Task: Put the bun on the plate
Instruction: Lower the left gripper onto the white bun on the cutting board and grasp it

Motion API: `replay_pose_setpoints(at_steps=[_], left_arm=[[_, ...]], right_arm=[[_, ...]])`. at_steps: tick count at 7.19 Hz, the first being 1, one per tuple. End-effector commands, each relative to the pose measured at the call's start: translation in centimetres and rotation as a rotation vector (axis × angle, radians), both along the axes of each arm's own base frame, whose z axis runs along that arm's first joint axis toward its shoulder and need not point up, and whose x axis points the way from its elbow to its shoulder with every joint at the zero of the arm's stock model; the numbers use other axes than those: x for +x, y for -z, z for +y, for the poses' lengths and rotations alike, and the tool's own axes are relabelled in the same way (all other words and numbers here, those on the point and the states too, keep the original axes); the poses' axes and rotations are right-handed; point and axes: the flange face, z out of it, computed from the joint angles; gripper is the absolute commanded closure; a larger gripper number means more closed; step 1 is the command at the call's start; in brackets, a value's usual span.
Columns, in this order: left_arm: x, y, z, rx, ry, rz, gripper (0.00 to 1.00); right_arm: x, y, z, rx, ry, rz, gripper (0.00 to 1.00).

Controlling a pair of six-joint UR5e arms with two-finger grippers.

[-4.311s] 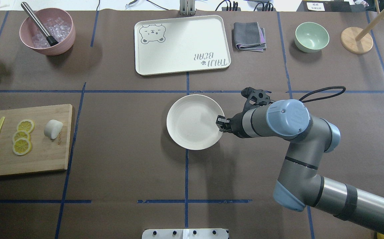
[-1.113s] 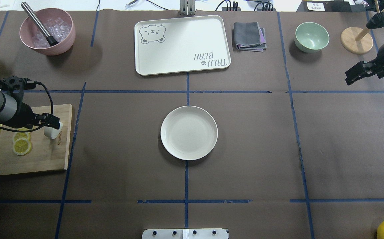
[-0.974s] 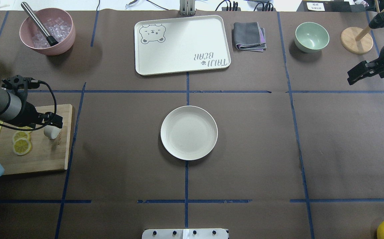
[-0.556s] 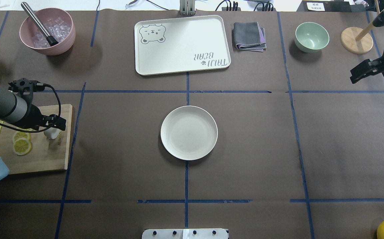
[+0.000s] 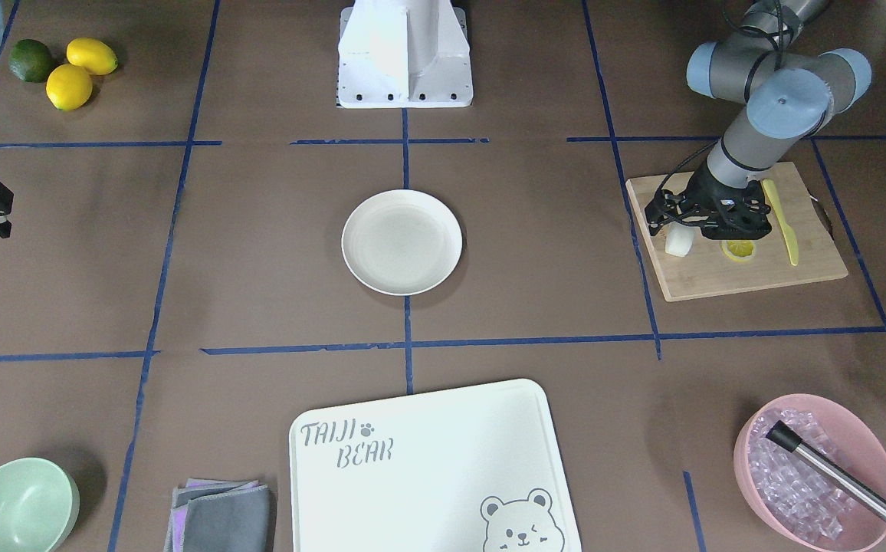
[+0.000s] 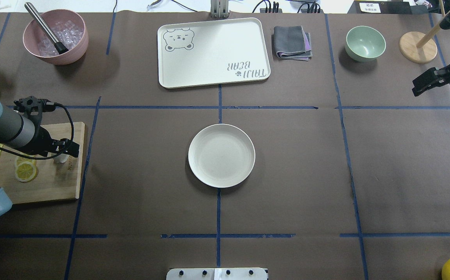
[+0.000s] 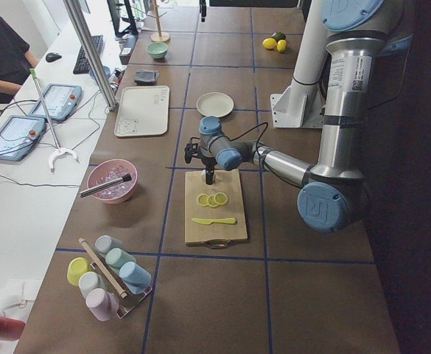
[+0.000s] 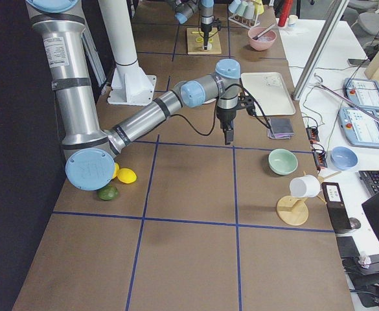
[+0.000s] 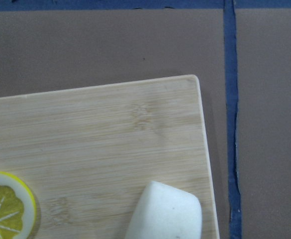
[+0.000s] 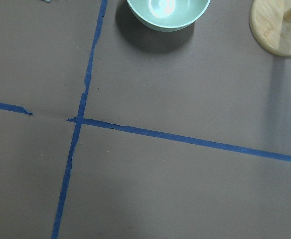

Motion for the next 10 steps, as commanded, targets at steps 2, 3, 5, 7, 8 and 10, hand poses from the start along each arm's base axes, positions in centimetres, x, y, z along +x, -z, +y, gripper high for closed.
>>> replay_pose_setpoints(at_steps=[2,3,5,7,8,10], left_arm=[[-0.1,-0.2,0.1,-0.002,0.000,-0.002,0.30],[-0.1,-0.2,0.1,-0.002,0.000,-0.002,0.38],[-0.2,0.1,0.2,0.003,-0.001,0.002,0.52],[-0.3,0.2,0.2,0.004,0.000,0.003,0.59],[-0.4,0.4,0.2,0.008,0.002,0.007,0.62],[-0.8,1.7,0.3,0.020,0.007,0.022,0.64]], right_arm=[[0.1,0.0,0.0,-0.001,-0.002,0.000,0.00],[0.1,0.1,-0.1,0.001,-0.002,-0.001,0.00],[0.1,-0.1,-0.1,-0.003,-0.002,0.001,0.00],[0.2,0.1,-0.1,-0.001,-0.004,0.000,0.00],[0.2,0.1,-0.1,-0.001,-0.004,0.000,0.00],[0.2,0.1,-0.1,-0.001,-0.004,0.000,0.00]])
